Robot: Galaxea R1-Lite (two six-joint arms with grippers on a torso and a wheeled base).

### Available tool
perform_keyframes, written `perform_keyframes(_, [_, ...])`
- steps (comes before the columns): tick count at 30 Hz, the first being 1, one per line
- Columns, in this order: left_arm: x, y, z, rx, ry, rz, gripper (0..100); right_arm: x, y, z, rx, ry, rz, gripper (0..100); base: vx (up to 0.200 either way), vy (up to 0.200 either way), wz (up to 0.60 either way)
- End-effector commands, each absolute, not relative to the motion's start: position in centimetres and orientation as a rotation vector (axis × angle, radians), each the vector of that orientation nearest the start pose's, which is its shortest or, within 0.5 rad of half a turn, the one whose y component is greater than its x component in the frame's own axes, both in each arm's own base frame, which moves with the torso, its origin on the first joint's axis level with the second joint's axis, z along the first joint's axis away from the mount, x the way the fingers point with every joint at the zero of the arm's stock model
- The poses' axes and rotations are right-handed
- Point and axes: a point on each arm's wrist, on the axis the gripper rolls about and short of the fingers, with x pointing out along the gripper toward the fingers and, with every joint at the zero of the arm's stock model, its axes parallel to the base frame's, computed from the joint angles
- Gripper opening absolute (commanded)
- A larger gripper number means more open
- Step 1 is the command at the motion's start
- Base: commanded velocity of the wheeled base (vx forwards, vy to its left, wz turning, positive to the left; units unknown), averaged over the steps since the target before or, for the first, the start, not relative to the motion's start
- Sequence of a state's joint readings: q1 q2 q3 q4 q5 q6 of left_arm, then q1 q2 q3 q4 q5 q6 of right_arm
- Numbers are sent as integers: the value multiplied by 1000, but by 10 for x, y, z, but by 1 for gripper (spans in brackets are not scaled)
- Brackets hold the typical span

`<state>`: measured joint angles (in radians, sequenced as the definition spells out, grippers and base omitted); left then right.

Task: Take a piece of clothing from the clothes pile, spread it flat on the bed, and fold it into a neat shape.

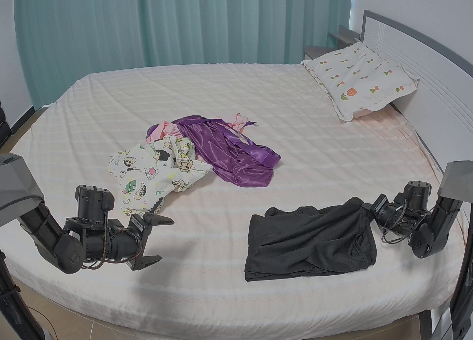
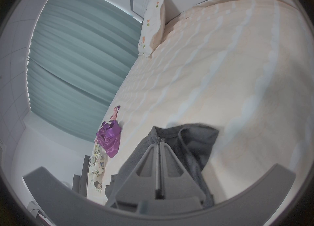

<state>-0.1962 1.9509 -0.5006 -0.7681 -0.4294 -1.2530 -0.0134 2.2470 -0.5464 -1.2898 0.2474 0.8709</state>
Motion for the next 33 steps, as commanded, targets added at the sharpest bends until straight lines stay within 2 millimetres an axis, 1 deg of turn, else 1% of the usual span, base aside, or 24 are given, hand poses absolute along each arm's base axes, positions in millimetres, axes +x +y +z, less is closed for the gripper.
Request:
perform_keyframes(1, [278,-65,50,-1240,979,-88,100,332,-9,12,916,467,18,0,0,0,0])
perform_keyframes(4, [278,-65,51,-1240,978,-89,100,333,-14,12,922,463,6,0,0,0,0])
perform_keyframes(11, [278,-65,51,-1240,978,-89,100,335,-18,10,927,460,5,0,0,0,0])
perform_keyframes(12, [278,-65,50,-1240,979,-88,100,335,-19,10,928,460,1,100,0,0,0])
perform_keyframes(18, [278,-65,51,-1238,977,-90,100,332,-21,13,928,451,-2,100,0,0,0])
perform_keyframes(19, [278,-65,51,-1238,977,-90,100,322,-17,27,918,432,18,100,0,0,0])
perform_keyframes(20, [278,-65,51,-1238,977,-90,100,320,-17,30,918,429,23,100,0,0,0])
perform_keyframes(21, [279,-65,51,-1240,974,-92,100,308,-10,40,916,438,60,100,0,0,0])
perform_keyframes(23, [281,-65,51,-1240,973,-91,100,296,1,48,912,463,117,100,0,0,0])
perform_keyframes(24, [281,-65,51,-1240,974,-92,100,295,2,49,909,464,120,100,0,0,0])
perform_keyframes(25, [281,-66,50,-1236,977,-90,100,288,13,55,899,475,160,100,0,0,0])
perform_keyframes(26, [280,-67,49,-1233,980,-92,100,285,20,57,892,483,186,100,0,0,0])
perform_keyframes(28, [279,-69,49,-1227,984,-93,100,279,26,59,884,495,201,100,0,0,0])
perform_keyframes(29, [278,-69,48,-1224,985,-91,100,274,28,59,880,504,204,100,0,0,0])
perform_keyframes(30, [278,-70,48,-1223,985,-88,100,273,28,59,880,505,205,100,0,0,0])
perform_keyframes(31, [278,-70,48,-1223,985,-88,100,266,29,59,863,519,209,100,0,0,0])
perform_keyframes(33, [279,-70,48,-1223,984,-89,100,261,29,55,840,537,204,100,0,0,0])
